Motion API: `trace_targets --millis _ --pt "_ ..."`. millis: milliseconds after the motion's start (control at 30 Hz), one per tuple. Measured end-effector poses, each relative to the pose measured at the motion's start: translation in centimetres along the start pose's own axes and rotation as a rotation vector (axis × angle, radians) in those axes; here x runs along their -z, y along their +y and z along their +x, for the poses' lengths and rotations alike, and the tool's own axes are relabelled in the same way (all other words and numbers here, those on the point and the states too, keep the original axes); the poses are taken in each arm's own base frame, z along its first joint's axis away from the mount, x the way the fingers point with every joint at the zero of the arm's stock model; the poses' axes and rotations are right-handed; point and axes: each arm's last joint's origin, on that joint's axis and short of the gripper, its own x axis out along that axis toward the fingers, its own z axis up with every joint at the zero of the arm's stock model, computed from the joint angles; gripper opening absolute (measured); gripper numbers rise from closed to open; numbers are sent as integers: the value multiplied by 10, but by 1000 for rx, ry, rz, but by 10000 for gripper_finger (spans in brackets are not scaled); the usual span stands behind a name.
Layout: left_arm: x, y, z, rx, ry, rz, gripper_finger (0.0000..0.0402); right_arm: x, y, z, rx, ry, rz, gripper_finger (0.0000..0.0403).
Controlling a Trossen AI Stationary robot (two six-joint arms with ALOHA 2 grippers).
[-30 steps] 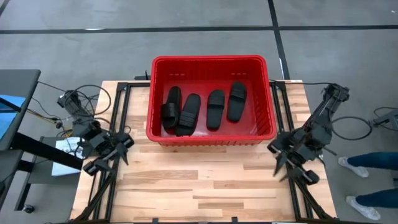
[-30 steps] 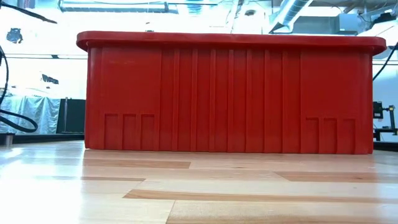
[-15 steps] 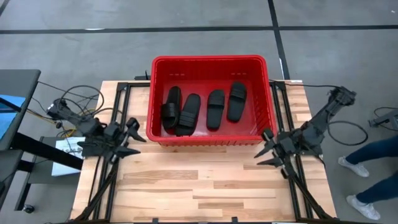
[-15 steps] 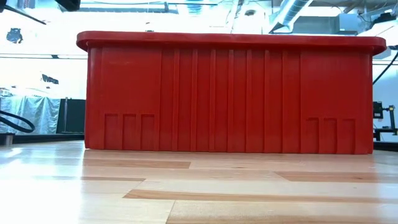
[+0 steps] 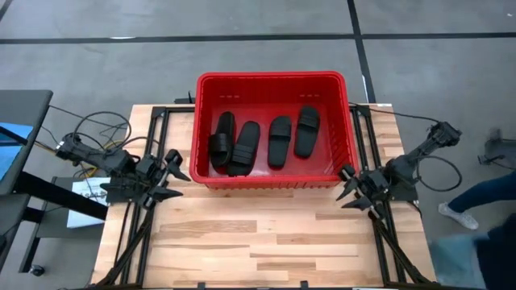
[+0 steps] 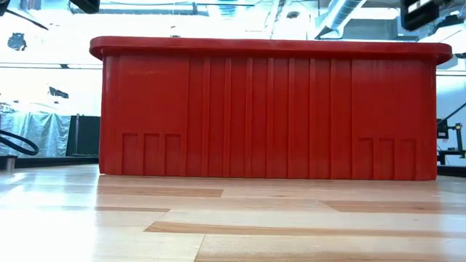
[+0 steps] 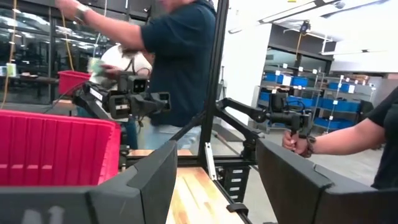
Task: Pick and place slides into bin
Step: Return to Home Position
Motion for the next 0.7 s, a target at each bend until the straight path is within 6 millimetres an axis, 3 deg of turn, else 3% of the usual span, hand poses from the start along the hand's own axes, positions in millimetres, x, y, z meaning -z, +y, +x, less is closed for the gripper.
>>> trace_targets --millis 433,700 --pt "0 2 0 -24 -2 11 210 2 -3 -4 -41 25 -2 102" --pt "1 -1 0 102 21 -28 210 3 -3 -4 -40 44 -10 102"
